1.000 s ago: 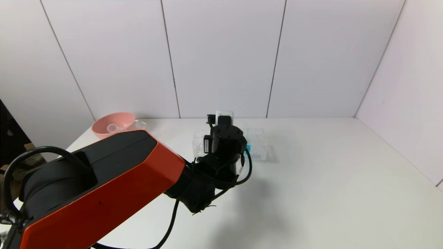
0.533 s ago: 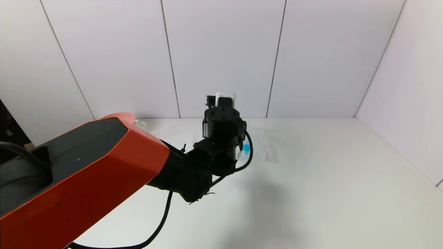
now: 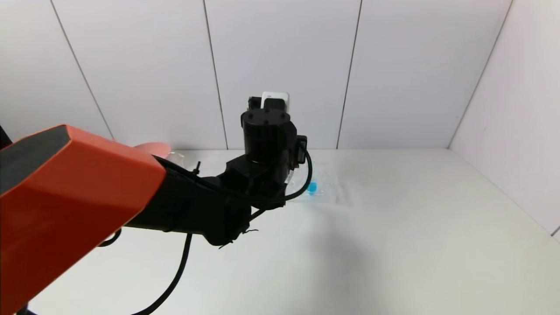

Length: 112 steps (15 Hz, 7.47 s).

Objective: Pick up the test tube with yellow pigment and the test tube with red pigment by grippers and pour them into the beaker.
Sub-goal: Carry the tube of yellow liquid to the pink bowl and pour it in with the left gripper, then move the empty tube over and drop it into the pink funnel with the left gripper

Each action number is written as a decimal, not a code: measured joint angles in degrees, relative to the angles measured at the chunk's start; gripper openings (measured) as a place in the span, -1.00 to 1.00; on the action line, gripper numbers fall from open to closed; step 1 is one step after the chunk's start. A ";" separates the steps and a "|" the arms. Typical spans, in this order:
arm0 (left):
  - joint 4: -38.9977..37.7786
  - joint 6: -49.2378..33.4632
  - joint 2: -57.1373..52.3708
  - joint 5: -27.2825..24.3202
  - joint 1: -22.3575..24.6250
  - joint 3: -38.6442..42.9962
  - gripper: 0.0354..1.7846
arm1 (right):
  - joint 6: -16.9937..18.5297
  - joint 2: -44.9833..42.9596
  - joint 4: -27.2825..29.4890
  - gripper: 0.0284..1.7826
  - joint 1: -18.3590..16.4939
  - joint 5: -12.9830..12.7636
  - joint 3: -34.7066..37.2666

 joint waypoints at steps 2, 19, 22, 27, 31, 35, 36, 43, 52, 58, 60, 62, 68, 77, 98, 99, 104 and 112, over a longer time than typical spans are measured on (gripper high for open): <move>3.83 -0.09 -4.88 -4.96 0.54 3.60 -0.56 | 0.00 0.00 0.00 0.92 0.00 -0.02 0.00; 20.26 5.94 -36.27 -84.16 63.95 29.37 -0.56 | -0.02 0.00 0.00 0.92 0.00 0.02 0.00; 25.00 9.86 -31.26 -85.54 67.74 23.52 -0.56 | 0.00 0.00 0.00 0.92 0.00 0.02 0.00; 46.19 25.08 -21.33 -85.74 68.49 8.30 -0.56 | 0.00 0.00 0.00 0.92 0.00 0.00 0.00; 60.10 31.05 -16.09 -84.80 67.28 -3.19 -0.56 | -0.02 0.00 0.02 0.92 0.00 0.00 0.00; 71.24 35.30 -12.48 -79.62 64.11 -14.02 -0.56 | 0.00 0.00 0.00 0.92 0.00 0.00 0.00; 74.02 36.10 -11.57 -77.86 63.45 -17.31 -0.56 | 0.00 0.00 0.00 0.92 0.00 0.00 0.00; 98.28 44.23 -4.11 -65.21 60.00 -39.44 -0.56 | 0.00 0.00 0.00 0.92 0.00 0.00 0.00; 97.32 50.15 0.20 -50.54 54.32 -41.89 -0.56 | 0.00 0.00 0.00 0.92 0.00 -0.02 0.00; 96.88 54.13 1.40 -40.47 49.91 -42.47 -0.56 | -0.02 0.00 0.02 0.92 0.00 0.00 0.00; 96.82 54.37 1.52 -38.41 48.51 -42.50 -0.56 | -0.02 0.00 0.00 0.92 0.00 -0.02 0.00; 96.82 54.76 1.57 -36.56 47.18 -42.50 -0.56 | -0.02 0.00 0.00 0.92 0.00 -0.02 0.00; 96.90 55.98 1.41 -29.99 44.13 -42.50 -0.56 | 0.00 0.00 0.02 0.92 0.00 -0.02 0.00; 95.33 58.89 0.94 -21.22 42.90 -42.50 -0.56 | 0.00 0.00 0.00 0.92 0.00 0.00 0.00; 93.84 63.09 3.78 -3.24 37.55 -42.50 -0.56 | 0.00 0.00 0.02 0.92 0.00 0.00 0.00; 93.84 63.44 3.91 -1.88 37.13 -42.50 -0.56 | -0.02 0.00 0.00 0.92 0.00 0.00 0.00; 92.60 66.95 4.79 4.61 35.05 -42.47 -0.56 | -0.02 0.00 0.00 0.92 0.00 0.00 0.00; 89.73 66.37 4.69 4.06 34.21 -42.22 -0.56 | -0.02 0.00 0.02 0.92 0.00 0.00 0.00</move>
